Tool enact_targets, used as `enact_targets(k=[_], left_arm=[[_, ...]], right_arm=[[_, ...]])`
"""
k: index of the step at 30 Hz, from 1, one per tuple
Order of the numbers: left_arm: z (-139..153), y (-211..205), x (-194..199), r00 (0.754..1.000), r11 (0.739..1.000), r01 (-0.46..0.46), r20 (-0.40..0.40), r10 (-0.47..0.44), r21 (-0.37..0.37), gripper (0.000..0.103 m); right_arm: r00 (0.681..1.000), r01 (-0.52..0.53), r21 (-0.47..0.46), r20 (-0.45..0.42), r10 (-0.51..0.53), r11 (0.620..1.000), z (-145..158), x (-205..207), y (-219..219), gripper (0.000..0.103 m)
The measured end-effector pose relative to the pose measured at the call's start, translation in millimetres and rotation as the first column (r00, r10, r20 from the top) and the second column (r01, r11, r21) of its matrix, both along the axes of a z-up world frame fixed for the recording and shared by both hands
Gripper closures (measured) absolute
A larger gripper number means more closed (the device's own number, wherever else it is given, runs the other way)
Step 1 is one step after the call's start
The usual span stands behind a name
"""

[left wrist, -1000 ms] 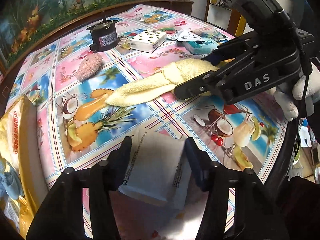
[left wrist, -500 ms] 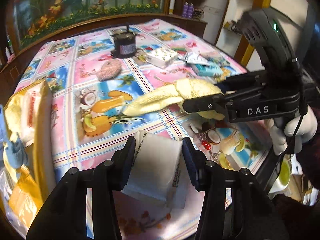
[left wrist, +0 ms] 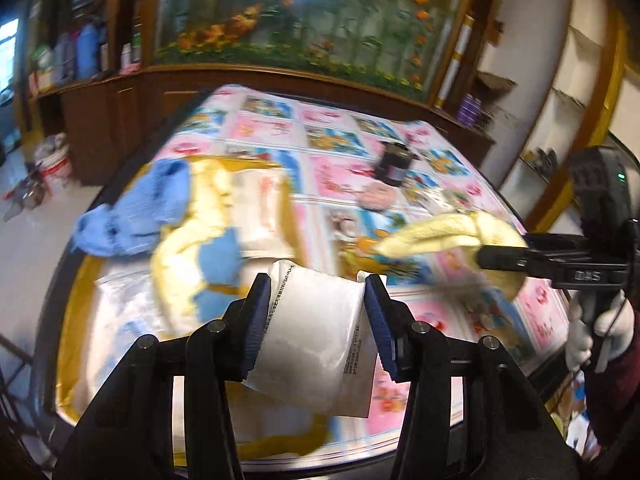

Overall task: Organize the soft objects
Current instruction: 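Carry the white packet and yellow towel into the tray and open both tools, then move both tools from the tray back toward the remaining items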

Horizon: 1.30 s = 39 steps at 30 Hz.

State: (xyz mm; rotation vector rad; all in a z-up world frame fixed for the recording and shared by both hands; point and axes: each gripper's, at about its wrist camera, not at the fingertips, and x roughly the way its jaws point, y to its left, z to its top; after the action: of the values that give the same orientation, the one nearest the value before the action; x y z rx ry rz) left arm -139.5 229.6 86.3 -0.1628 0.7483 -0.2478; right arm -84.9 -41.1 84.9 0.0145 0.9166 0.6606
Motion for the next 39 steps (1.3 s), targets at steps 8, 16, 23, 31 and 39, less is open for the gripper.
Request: enact_targets(k=[8,16,23,31,39], left_arm=[[-18,67,-3,0.981,0.981,-0.192,-0.025,0.191,-0.031,0.055],[-42,102,-5,0.945,0.946,-0.321,-0.081,0.316,-0.049,0.051],[-29,110,-25,0.953,0.946,-0.302,-0.031,0.300,-0.120,0.048],[-26,110,-26,0.957,0.950,-0.290,-0.013,0.291,-0.112,0.047],[-22,107,-26,0.935,0.932,-0.355,-0.031,0.354,-0.076,0.047]], right_arm=[[0.987,-0.108,0.144,-0.101,0.123,0.984,8,15,72,0.063],[0.941,-0.174,0.272,-0.237,0.242,0.946,-6,37,162,0.062],[0.941,-0.206,0.134,-0.244,0.234,0.969,-31,58,232,0.062],[0.963,-0.186,-0.009,-0.201,0.181,0.982,-55,59,249,0.057],[0.975,-0.203,0.036,-0.084,0.206,0.978,-25,49,234,0.039]])
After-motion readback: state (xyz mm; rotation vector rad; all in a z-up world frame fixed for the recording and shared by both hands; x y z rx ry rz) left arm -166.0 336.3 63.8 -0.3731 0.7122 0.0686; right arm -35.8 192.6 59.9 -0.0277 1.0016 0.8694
